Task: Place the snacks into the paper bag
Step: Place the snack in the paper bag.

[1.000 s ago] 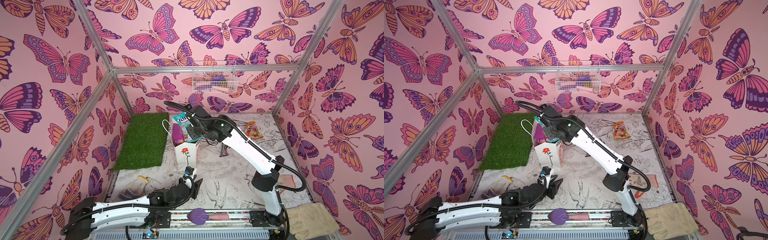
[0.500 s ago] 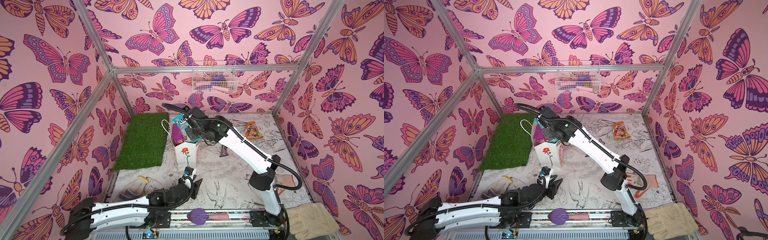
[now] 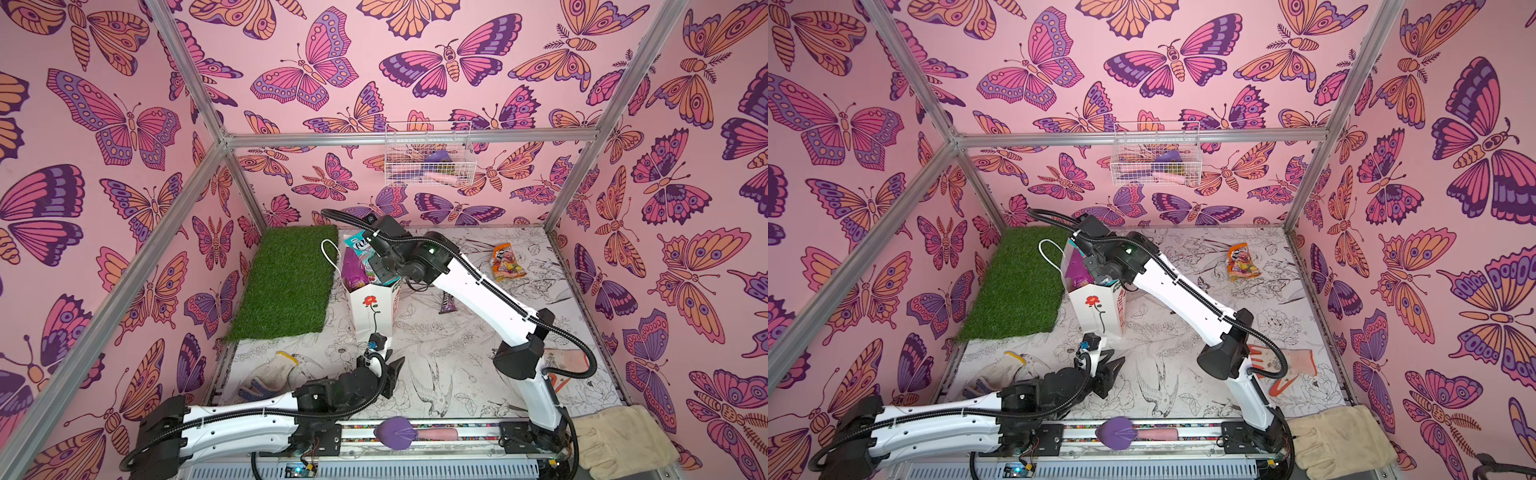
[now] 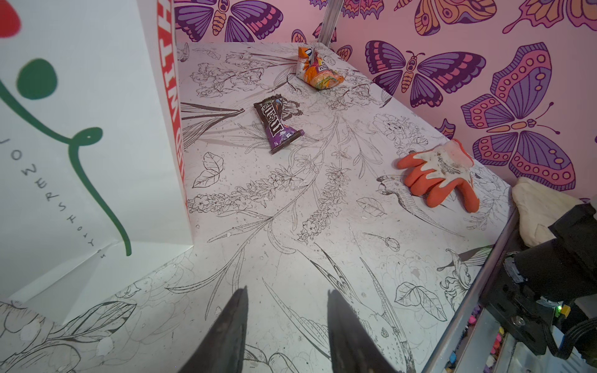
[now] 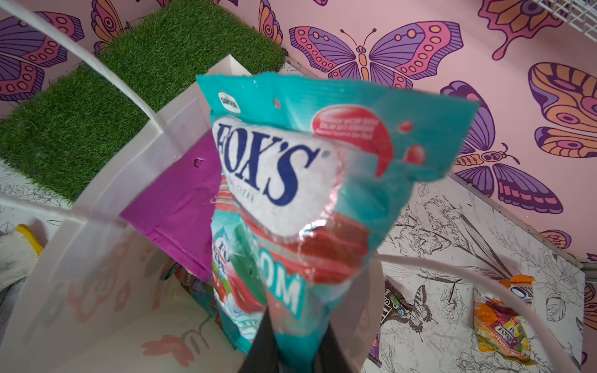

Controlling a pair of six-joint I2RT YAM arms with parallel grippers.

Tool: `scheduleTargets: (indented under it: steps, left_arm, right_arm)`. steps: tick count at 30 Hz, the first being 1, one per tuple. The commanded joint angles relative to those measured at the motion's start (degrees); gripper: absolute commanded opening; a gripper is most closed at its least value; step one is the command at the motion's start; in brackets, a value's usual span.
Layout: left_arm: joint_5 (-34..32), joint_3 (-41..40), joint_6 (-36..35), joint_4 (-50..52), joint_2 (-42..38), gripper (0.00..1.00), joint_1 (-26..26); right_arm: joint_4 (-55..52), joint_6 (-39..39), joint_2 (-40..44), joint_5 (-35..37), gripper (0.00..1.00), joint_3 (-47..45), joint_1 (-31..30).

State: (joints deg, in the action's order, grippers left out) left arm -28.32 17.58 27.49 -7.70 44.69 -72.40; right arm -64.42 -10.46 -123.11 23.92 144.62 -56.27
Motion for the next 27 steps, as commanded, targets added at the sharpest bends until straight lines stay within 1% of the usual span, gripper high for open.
scheduleTargets:
  steps: [1,7,12,14,18,20,27]
  left_arm:
    - [-1.22,-0.82,-0.15,-0.47,-0.36,0.43,-0.17]
    - [-1.32,-0.69,-0.24,-0.47,0.27,0.43,-0.12]
    - [-1.3,-0.8,-0.06,-0.33,0.17,0.43,-0.12]
    - [-1.29,-0.96,-0.06,-0.32,0.13,0.43,-0.14]
    - [-1.26,-1.14,-0.07,-0.25,-0.49,0.43,-0.11]
    - [-1.23,-1.24,0.02,0.05,-0.97,0.43,-0.11]
    - [-1.48,-2.15,0.79,1.07,-3.23,0.43,-0.12]
  right_arm:
    - [-0.88,0.35,-0.28,1.57,0.17,2.51,-0.42]
    - [-0.97,-0.1,0.1,-0.26,0.24,2.47,-0.46]
    - [-0.43,-0.7,0.63,-3.32,0.26,2.31,-0.44]
    - [0.45,-0.7,1.1,-6.02,0.28,1.6,-0.42]
    - [3.65,-1.55,2.35,-14.66,0.3,-1.39,0.09]
    - [4.92,-2.81,3.06,-17.54,0.3,-2.79,0.68]
    - [6.29,-3.76,5.81,-16.99,0.31,-5.23,1.08]
